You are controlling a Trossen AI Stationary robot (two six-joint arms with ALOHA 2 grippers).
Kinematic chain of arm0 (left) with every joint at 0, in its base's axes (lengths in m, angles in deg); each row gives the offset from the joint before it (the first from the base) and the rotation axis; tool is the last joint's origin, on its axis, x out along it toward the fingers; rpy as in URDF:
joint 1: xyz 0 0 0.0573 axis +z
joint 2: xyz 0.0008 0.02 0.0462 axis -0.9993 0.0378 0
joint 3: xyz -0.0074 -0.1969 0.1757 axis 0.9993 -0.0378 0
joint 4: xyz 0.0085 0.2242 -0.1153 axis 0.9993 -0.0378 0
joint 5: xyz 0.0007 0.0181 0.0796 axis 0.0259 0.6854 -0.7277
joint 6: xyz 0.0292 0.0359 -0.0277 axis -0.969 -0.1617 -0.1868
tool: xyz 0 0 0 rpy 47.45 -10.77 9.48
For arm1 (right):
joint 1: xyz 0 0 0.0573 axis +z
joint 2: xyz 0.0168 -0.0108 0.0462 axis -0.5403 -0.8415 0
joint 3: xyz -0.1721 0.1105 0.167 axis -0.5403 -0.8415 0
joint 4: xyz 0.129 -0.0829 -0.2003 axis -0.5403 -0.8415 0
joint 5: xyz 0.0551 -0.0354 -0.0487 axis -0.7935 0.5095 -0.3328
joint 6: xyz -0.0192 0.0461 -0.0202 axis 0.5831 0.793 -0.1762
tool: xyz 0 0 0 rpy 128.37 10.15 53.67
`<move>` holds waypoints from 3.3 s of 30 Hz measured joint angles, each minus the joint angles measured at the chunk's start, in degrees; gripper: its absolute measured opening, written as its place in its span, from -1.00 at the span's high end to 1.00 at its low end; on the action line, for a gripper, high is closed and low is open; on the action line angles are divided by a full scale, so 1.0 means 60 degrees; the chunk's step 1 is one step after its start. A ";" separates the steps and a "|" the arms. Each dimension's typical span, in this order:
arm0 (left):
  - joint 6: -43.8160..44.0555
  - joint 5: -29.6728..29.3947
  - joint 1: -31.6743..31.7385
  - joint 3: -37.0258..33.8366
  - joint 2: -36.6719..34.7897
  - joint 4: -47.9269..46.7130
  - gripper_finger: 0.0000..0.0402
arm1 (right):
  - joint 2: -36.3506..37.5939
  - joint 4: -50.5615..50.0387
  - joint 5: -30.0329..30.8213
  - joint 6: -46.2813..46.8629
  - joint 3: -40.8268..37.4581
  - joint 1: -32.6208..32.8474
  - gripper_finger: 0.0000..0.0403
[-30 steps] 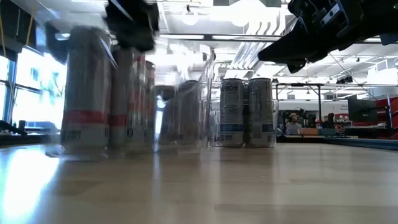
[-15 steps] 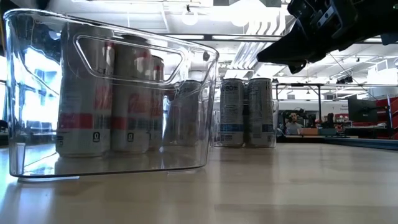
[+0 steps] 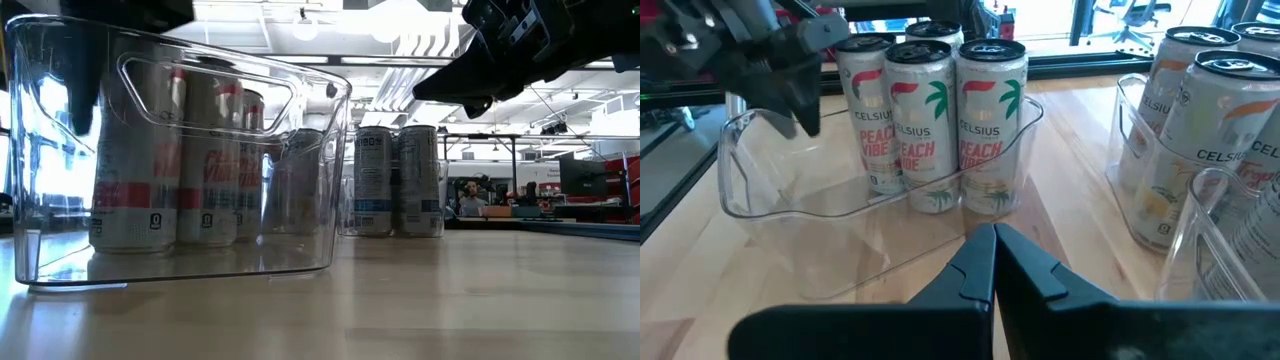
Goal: Sort soda cans
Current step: Move the left transparent bin to the center of the table, then adjust the white-pink soda can in the bottom transparent bin
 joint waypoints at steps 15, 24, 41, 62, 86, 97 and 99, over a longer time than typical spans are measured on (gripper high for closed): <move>0.1515 -0.0269 0.0603 0.0014 0.0213 0.1399 0.95 | 0.0000 -0.0011 0.0004 0.0002 0.0000 0.0000 1.00; 0.2983 -0.0391 0.1120 0.0025 0.0209 0.1791 0.96 | 0.0000 -0.0343 0.0004 0.0025 0.0000 0.0000 1.00; 0.6132 0.0122 0.1914 0.0042 0.0145 0.2218 1.00 | 0.0000 -0.0426 0.0003 0.0153 0.0000 0.0000 1.00; 0.3719 0.0478 0.1855 0.0772 0.0216 0.0341 0.11 | 0.0000 -0.0430 0.0002 0.0215 0.0000 0.0000 1.00; 1.1493 -0.4333 -0.0972 -0.0652 -0.2120 -0.2488 0.14 | -0.3491 -0.7518 -0.3071 -0.2806 0.7372 -0.1474 0.07; 1.4136 -0.4347 -0.2079 -0.3931 -0.4200 -0.1410 0.33 | -0.7837 -1.2007 -0.4316 -0.4801 1.2161 -0.2943 -0.39; 1.4194 -0.4493 -0.2194 -0.4059 -0.4305 -0.1410 0.33 | -0.8138 -1.2230 -0.4314 -0.4962 1.2385 -0.3069 -0.40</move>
